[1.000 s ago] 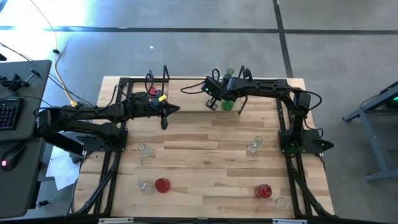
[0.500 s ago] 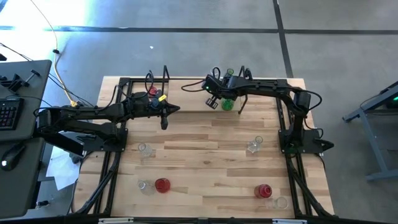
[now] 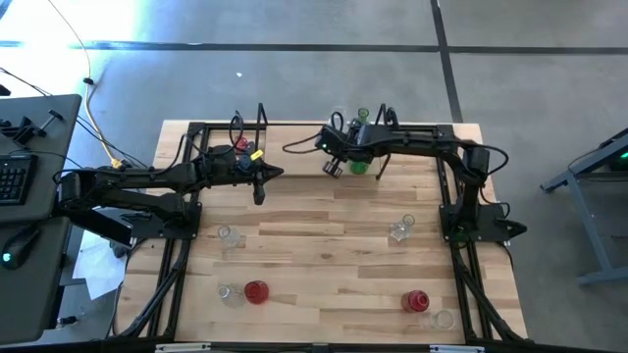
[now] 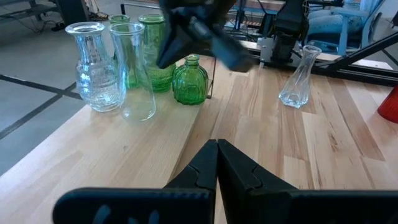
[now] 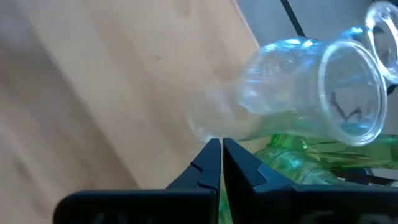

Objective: Sort vases onto shelf
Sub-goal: Put the top left transparent vase aligned with the other transparent vases on the shelf

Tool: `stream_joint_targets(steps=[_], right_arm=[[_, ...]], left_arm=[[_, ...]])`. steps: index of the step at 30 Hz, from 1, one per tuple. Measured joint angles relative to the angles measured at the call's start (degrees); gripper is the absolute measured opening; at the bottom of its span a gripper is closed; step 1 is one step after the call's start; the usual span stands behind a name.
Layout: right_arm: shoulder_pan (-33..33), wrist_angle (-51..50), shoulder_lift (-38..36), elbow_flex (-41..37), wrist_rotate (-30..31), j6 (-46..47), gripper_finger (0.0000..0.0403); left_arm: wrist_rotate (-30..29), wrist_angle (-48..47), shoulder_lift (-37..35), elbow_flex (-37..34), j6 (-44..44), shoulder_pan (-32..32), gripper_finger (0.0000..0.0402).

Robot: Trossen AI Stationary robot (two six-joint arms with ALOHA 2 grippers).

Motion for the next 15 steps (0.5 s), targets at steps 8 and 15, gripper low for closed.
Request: stream_joint_targets(steps=[8,15], right_arm=[[7.39,-7.44,-0.02,6.6,-0.02,-0.54,0.0002],[15.93,-6.76,-3.25,5.72,-1.62,1.53,0.0]], left_arm=[[0.0,-0.01,0.0,0.0,0.04,0.0,0.0],[0.0,-0.02,-0.02,0.0,0.16,0.0,0.0]])
